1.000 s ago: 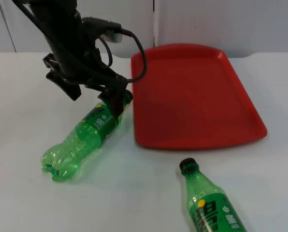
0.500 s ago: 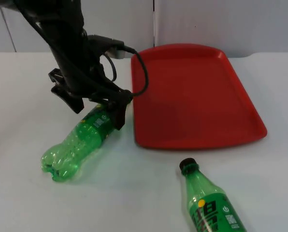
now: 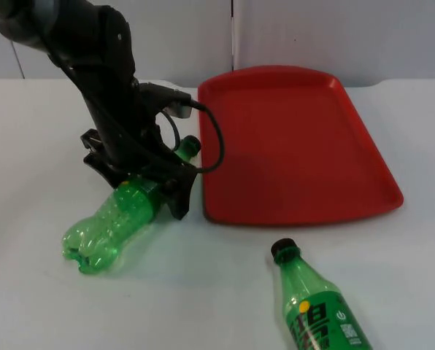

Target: Place the bottle upright on the tray.

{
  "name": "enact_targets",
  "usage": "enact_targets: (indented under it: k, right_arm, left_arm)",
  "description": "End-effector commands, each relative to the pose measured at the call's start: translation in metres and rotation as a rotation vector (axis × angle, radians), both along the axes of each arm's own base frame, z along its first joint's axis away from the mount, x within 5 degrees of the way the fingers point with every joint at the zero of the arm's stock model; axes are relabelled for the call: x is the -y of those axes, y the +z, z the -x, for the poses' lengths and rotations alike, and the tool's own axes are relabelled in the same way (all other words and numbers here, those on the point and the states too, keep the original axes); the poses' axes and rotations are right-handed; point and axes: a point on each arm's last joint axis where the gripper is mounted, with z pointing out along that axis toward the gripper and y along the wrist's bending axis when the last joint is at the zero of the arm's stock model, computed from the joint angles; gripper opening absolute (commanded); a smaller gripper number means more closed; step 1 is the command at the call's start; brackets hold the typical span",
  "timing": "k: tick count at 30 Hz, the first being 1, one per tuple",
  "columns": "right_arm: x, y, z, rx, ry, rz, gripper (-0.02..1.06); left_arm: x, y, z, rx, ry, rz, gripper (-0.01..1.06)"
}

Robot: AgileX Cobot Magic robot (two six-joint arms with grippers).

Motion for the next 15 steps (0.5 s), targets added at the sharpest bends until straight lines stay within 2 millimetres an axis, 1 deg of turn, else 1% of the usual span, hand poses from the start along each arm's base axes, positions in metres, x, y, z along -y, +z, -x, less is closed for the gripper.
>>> enact_targets:
  k: [1, 3, 4, 6, 7, 10, 11, 12, 13, 14, 15]
  right_arm:
    - [-0.0002, 0.0002, -0.0002, 0.009, -0.005, -0.001, 1.05]
    - [-0.0002, 0.0002, -0.0002, 0.009, -0.005, -0.001, 1.05]
    - [-0.0002, 0.0002, -0.0002, 0.009, -0.005, -0.001, 1.05]
    - [-0.0002, 0.0002, -0.0002, 0.009, -0.005, -0.001, 1.05]
    - [-0.0002, 0.0002, -0.0002, 0.009, -0.005, -0.001, 1.05]
    - [-0.0002, 0.0002, -0.0002, 0.009, -0.005, -0.001, 1.05]
    - [-0.0002, 0.0002, -0.0002, 0.009, -0.005, -0.001, 1.05]
    - [-0.0002, 0.0002, -0.0002, 0.009, -0.005, -0.001, 1.05]
    - [-0.0002, 0.0002, -0.0002, 0.009, -0.005, -0.001, 1.05]
    - [-0.0002, 0.0002, -0.0002, 0.009, -0.005, -0.001, 1.05]
    - [-0.0002, 0.0002, -0.0002, 0.009, -0.005, -0.001, 1.05]
  left_arm:
    - [0.0037, -0.0002, -0.0009, 0.01, 0.002, 0.012, 1.04]
    - [0.0038, -0.0002, -0.001, 0.011, 0.003, 0.014, 1.01]
    - [0.0038, -0.0002, -0.001, 0.011, 0.003, 0.014, 0.97]
    - [0.0036, -0.0003, -0.0002, 0.003, 0.002, 0.012, 0.83]
    - [0.0036, -0.0003, -0.0002, 0.003, 0.002, 0.012, 0.83]
    - [0.0032, -0.0004, 0.0016, -0.017, -0.001, 0.007, 0.55]
    - [0.0031, -0.0005, 0.0022, -0.024, -0.002, 0.006, 0.47]
    - [0.0031, -0.0005, 0.0022, -0.024, -0.002, 0.006, 0.47]
    - [0.0029, -0.0006, 0.003, -0.032, -0.003, 0.004, 0.38]
    - [0.0028, -0.0006, 0.0035, -0.038, -0.003, 0.002, 0.24]
    - [0.0027, -0.0006, 0.0042, -0.045, -0.004, 0.001, 0.16]
